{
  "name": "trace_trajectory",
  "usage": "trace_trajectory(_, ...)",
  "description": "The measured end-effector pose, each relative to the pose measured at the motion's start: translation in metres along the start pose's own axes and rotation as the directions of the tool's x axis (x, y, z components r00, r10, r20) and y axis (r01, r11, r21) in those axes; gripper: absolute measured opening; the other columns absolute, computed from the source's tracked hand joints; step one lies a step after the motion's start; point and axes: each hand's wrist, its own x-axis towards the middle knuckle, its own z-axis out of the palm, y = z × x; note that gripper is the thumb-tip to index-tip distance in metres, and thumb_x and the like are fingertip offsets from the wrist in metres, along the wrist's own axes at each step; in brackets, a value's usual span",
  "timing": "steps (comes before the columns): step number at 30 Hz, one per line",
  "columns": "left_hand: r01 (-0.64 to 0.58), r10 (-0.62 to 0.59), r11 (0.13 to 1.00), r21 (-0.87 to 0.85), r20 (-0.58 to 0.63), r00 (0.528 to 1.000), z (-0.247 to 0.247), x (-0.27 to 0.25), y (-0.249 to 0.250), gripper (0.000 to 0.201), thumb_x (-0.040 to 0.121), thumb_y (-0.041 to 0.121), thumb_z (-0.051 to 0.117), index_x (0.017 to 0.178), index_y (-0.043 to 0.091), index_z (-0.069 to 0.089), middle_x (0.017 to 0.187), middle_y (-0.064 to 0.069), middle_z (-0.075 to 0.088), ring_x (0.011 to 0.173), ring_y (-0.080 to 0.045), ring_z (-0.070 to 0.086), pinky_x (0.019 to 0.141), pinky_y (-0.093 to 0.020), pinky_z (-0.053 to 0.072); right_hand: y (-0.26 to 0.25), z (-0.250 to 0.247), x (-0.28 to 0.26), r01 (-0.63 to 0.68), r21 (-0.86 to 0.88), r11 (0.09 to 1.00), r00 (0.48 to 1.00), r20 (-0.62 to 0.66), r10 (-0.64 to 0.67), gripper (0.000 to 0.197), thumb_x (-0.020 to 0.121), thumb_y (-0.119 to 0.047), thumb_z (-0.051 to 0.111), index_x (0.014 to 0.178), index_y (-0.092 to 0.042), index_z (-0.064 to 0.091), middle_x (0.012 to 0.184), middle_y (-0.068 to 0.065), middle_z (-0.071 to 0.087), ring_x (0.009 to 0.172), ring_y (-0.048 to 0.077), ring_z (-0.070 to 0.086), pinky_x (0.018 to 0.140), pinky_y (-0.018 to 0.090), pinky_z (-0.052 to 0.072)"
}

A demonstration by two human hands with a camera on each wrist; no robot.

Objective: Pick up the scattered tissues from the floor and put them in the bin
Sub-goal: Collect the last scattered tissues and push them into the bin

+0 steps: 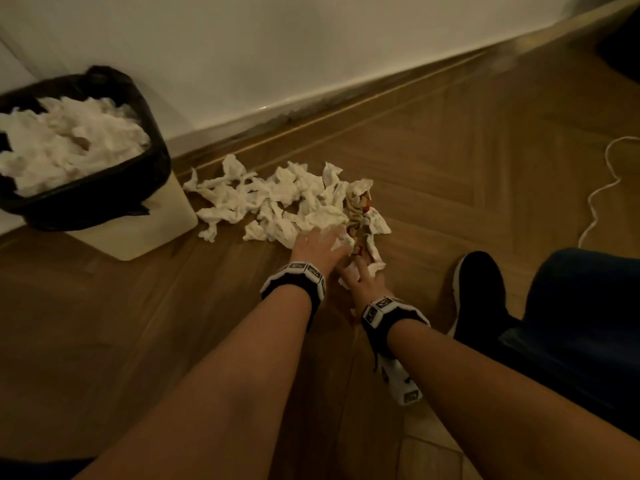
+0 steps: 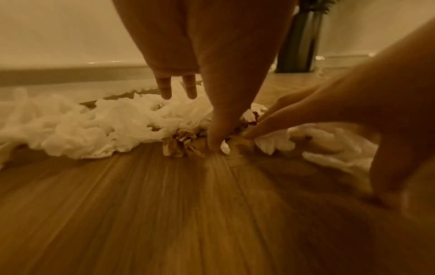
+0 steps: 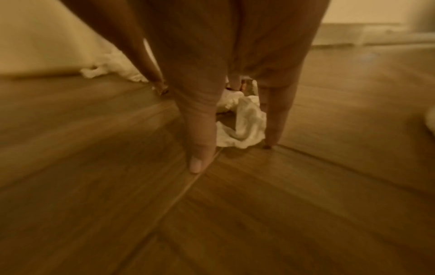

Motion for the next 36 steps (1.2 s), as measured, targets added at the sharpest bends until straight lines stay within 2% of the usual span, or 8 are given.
trace_trajectory(11, -0.008, 0.014, 0.998, -0.061, 0.1, 0.995, 0.017, 0.004, 0.0, 0.049, 0.094, 0.019, 0.05, 0.14, 0.024, 0.035, 0.151, -0.012, 0.011, 0.137, -0.037, 0.021, 0.107, -0.046, 0.035, 0.013, 0.01, -0.007, 0.141, -0.119, 0.983, 0.984, -0.092, -0.152, 0.036, 0.091, -0.013, 0.054, 0.127, -0.008, 0.05, 0.13, 0.013, 0.035, 0.12, 0.031, 0.038, 0.096, 0.037, 0.04)
trace_trajectory(17, -0.045, 0.044, 0.991, -0.128, -0.01, 0.999, 0.024, -0.003, -0.012, 0.04, 0.09, 0.012, 0.054, 0.129, 0.013, 0.047, 0.139, -0.011, 0.03, 0.127, -0.031, 0.036, 0.103, -0.038, 0.04, 0.011, 0.013, -0.006, 0.106, -0.001, 0.994, 0.986, -0.132, -0.105, 0.043, 0.086, -0.01, 0.058, 0.128, -0.009, 0.047, 0.128, 0.012, 0.038, 0.118, 0.03, 0.044, 0.096, 0.035, 0.039)
trace_trajectory(23, -0.018, -0.046, 0.91, -0.413, -0.143, 0.989, 0.028, -0.005, -0.018, 0.027, 0.085, 0.016, 0.062, 0.111, 0.014, 0.053, 0.122, -0.007, 0.043, 0.11, -0.024, 0.049, 0.09, -0.034, 0.047, 0.012, 0.019, -0.003, -0.027, 0.326, 0.945, 0.967, -0.232, 0.108, 0.029, 0.09, -0.005, 0.047, 0.118, -0.009, 0.046, 0.128, 0.012, 0.046, 0.119, 0.029, 0.046, 0.095, 0.034, 0.04)
trace_trajectory(27, 0.033, -0.239, 0.719, -0.694, -0.203, 0.949, 0.022, -0.005, -0.02, 0.012, 0.084, 0.01, 0.06, 0.095, 0.014, 0.056, 0.106, -0.006, 0.052, 0.097, -0.021, 0.054, 0.078, -0.026, 0.04, 0.017, 0.014, -0.005, -0.008, 0.495, 0.869, 0.961, -0.236, 0.143, 0.042, 0.089, -0.003, 0.045, 0.125, -0.024, 0.045, 0.117, 0.011, 0.051, 0.107, 0.032, 0.054, 0.08, 0.032, 0.044)
trace_trajectory(30, 0.106, -0.381, 0.533, -0.84, -0.126, 0.916, 0.019, -0.003, -0.025, 0.009, 0.083, 0.015, 0.061, 0.087, 0.017, 0.053, 0.091, -0.002, 0.058, 0.084, -0.018, 0.054, 0.07, -0.023, 0.04, 0.017, 0.009, -0.004, -0.027, 0.641, 0.767, 0.946, -0.232, 0.227, 0.03, 0.091, -0.003, 0.038, 0.115, -0.018, 0.051, 0.105, 0.015, 0.057, 0.096, 0.033, 0.058, 0.07, 0.031, 0.043)
trace_trajectory(32, 0.211, -0.465, 0.373, -0.904, 0.015, 0.885, 0.016, -0.001, -0.029, 0.01, 0.084, 0.022, 0.061, 0.091, 0.019, 0.054, 0.087, -0.002, 0.06, 0.084, -0.022, 0.056, 0.07, -0.028, 0.048, 0.015, 0.004, -0.004, -0.072, 0.823, 0.564, 0.922, -0.16, 0.351, 0.024, 0.094, -0.009, 0.034, 0.105, -0.016, 0.054, 0.101, 0.016, 0.057, 0.085, 0.03, 0.058, 0.064, 0.03, 0.044)
trace_trajectory(34, 0.285, -0.474, 0.084, -0.955, 0.213, 0.854, 0.016, 0.001, -0.034, 0.025, 0.086, 0.024, 0.061, 0.109, 0.016, 0.055, 0.099, -0.007, 0.065, 0.087, -0.025, 0.063, 0.077, -0.034, 0.055, 0.01, -0.005, -0.002, -0.11, 0.969, 0.221, 0.928, 0.02, 0.372, 0.017, 0.094, -0.011, 0.038, 0.093, -0.017, 0.054, 0.095, 0.014, 0.052, 0.072, 0.024, 0.052, 0.055, 0.03, 0.045)
trace_trajectory(36, 0.27, -0.412, -0.218, -0.938, 0.339, 0.846, 0.012, -0.001, -0.037, 0.031, 0.087, 0.016, 0.06, 0.116, 0.009, 0.053, 0.088, -0.01, 0.066, 0.069, -0.022, 0.063, 0.062, -0.029, 0.055, 0.007, -0.013, -0.003, -0.165, 0.986, -0.021, 0.933, 0.163, 0.32, 0.01, 0.092, -0.021, 0.049, 0.089, -0.013, 0.053, 0.087, 0.01, 0.047, 0.068, 0.022, 0.047, 0.057, 0.033, 0.043)
